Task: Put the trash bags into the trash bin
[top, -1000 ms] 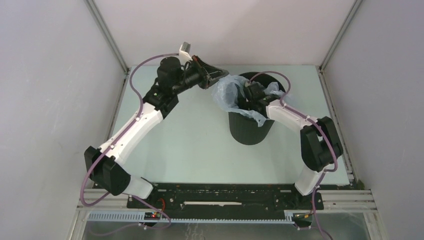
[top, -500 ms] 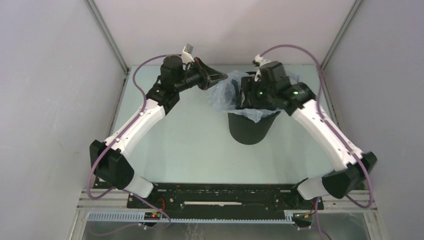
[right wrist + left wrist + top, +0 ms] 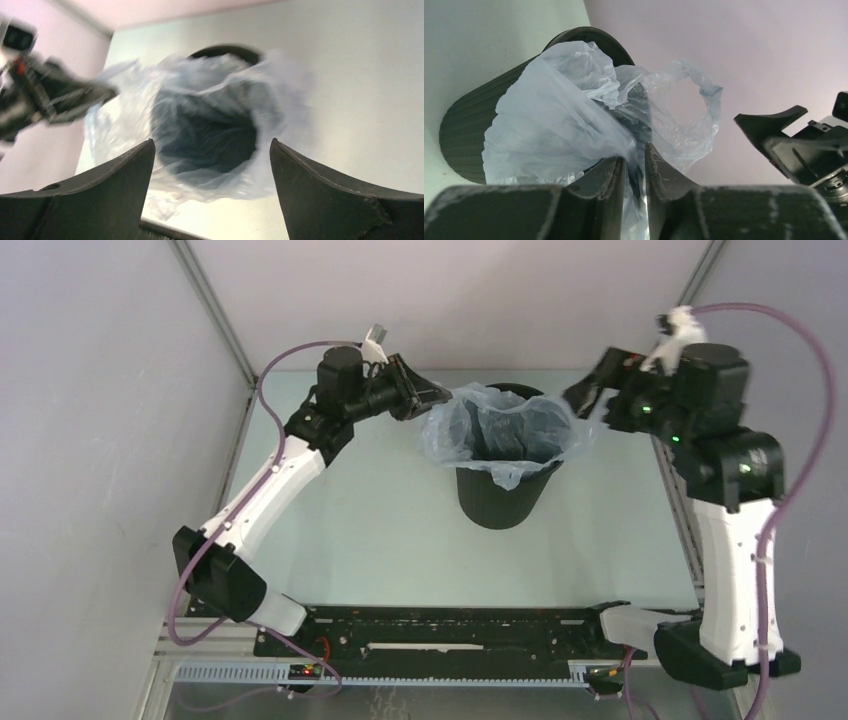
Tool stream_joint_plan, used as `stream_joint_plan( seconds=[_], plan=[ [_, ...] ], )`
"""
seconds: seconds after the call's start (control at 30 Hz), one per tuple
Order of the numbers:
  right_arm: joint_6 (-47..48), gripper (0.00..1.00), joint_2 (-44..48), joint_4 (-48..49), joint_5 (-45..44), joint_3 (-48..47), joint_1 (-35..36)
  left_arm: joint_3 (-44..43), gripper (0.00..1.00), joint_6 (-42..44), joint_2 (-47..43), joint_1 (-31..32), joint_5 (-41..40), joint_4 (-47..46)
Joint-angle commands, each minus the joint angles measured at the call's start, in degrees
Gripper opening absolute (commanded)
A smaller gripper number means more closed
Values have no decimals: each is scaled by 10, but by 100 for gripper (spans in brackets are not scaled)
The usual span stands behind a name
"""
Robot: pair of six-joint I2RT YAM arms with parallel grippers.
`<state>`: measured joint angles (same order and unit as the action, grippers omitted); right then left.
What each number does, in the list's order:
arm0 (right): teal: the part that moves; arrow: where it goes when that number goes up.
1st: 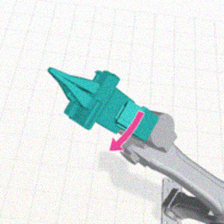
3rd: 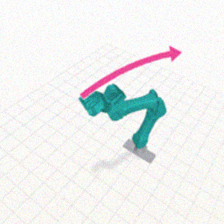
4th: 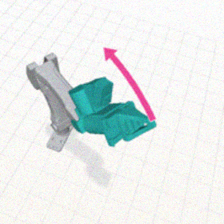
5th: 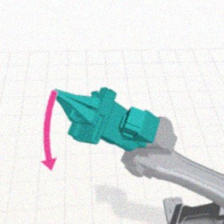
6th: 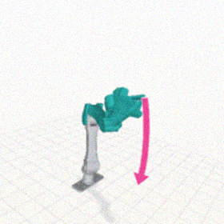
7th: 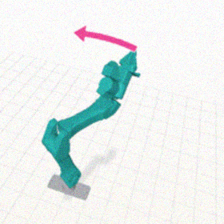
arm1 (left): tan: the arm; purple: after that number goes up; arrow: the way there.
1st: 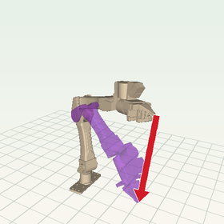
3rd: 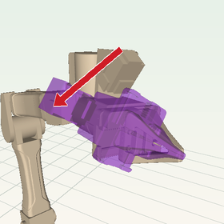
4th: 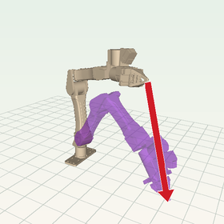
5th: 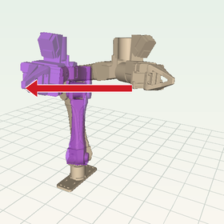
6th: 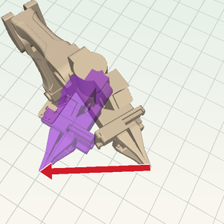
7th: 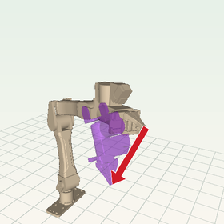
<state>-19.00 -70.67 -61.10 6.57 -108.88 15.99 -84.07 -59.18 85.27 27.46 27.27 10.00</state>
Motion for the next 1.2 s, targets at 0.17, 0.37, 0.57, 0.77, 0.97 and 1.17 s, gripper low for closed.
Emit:
stream_joint_plan(
  seconds=[0.17, 0.37, 0.57, 0.77, 0.97, 1.17],
  plan=[
    [8, 97, 40, -23, -56, 0, -121, -83, 54, 156, -87, 1, -100, 159],
    [-1, 97, 11, 32, 19, 31, -131, -114, 91, 222, -147, 3, -211, 233],
    [9, 96, -23, 51, 8, 43, -132, -155, 100, 238, -122, 3, -241, 306],
    [18, 89, -49, 52, -17, 47, -131, -248, 99, 249, -32, 35, -259, 358],
    [22, 85, -53, 66, -40, 76, -129, -254, 89, 254, -7, 43, -319, 398],
    [35, 77, -65, 67, -85, 82, -116, -237, 62, 265, -10, 44, -334, 389]
  ],
)
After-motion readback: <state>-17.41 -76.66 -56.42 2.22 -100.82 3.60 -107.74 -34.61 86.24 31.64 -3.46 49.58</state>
